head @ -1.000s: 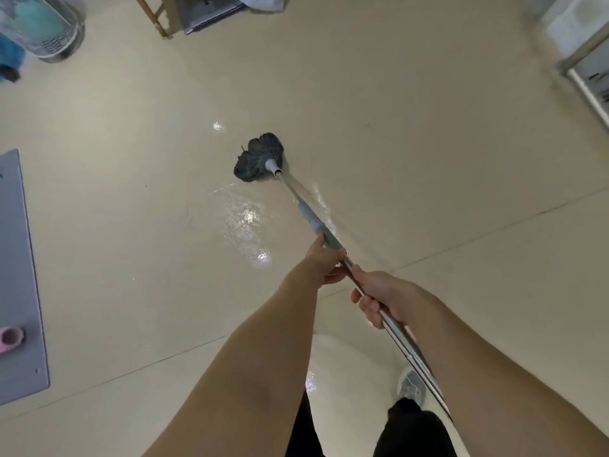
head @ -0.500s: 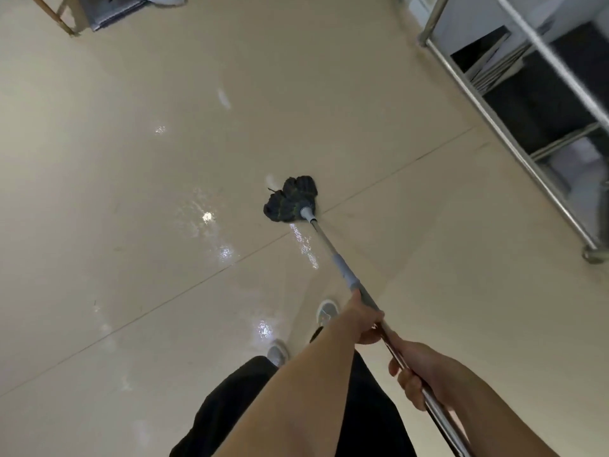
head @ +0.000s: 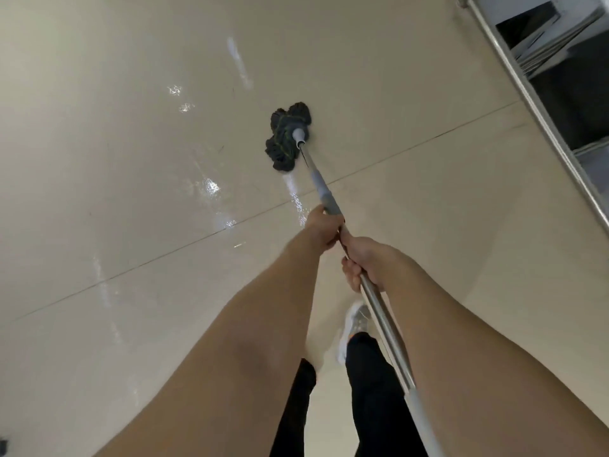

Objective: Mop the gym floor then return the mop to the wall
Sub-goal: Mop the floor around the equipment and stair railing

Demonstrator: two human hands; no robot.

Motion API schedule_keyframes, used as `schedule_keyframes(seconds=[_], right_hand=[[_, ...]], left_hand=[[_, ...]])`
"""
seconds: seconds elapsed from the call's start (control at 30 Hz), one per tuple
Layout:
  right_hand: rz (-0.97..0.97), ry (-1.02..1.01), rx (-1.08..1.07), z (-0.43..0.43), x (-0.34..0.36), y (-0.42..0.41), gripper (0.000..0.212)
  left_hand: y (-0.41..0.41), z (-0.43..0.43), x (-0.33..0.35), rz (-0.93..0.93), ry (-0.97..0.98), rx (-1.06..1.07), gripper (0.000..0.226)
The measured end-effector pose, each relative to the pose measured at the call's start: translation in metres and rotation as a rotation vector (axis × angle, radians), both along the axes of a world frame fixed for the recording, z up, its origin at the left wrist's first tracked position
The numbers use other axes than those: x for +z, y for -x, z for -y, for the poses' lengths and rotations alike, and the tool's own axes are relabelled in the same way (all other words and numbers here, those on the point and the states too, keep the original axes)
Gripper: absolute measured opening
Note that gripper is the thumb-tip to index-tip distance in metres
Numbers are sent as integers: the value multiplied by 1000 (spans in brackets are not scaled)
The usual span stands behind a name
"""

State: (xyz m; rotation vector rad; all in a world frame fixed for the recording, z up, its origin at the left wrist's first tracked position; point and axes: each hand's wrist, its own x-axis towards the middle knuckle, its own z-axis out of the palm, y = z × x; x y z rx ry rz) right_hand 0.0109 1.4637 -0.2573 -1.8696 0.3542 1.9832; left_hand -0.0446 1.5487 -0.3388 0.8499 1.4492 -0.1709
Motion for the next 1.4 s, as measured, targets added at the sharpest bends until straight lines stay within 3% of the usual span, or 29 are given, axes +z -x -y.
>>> schedule_keyframes(seconds=[0.23, 0.37, 0.57, 0.7, 0.83, 1.03, 1.27, 1.4], right_hand=[[-117, -86, 37, 39, -26, -63, 61], [-136, -54, 167, 129, -22, -141, 70], [-104, 133, 257, 293, 7, -241, 65], [-131, 255, 256, 384, 38, -257, 64], [-152, 347, 238, 423, 66, -251, 66], [-133, 326, 273, 356, 64, -216, 70], [-42, 168, 291, 154, 22, -164, 71], [47, 61, 301, 29, 0, -121, 70]], left_hand=[[-41, 29, -14, 26, 15, 90, 60], [-97, 115, -13, 79, 102, 136, 41], [-182, 272, 2, 84, 339, 36, 38], [-202, 351, 20, 51, 550, -167, 20], [-201, 390, 34, 52, 671, -164, 15], [-175, 338, 24, 51, 678, -53, 10], [-133, 150, -2, 61, 300, 103, 15], [-102, 38, -12, 52, 83, 234, 35]])
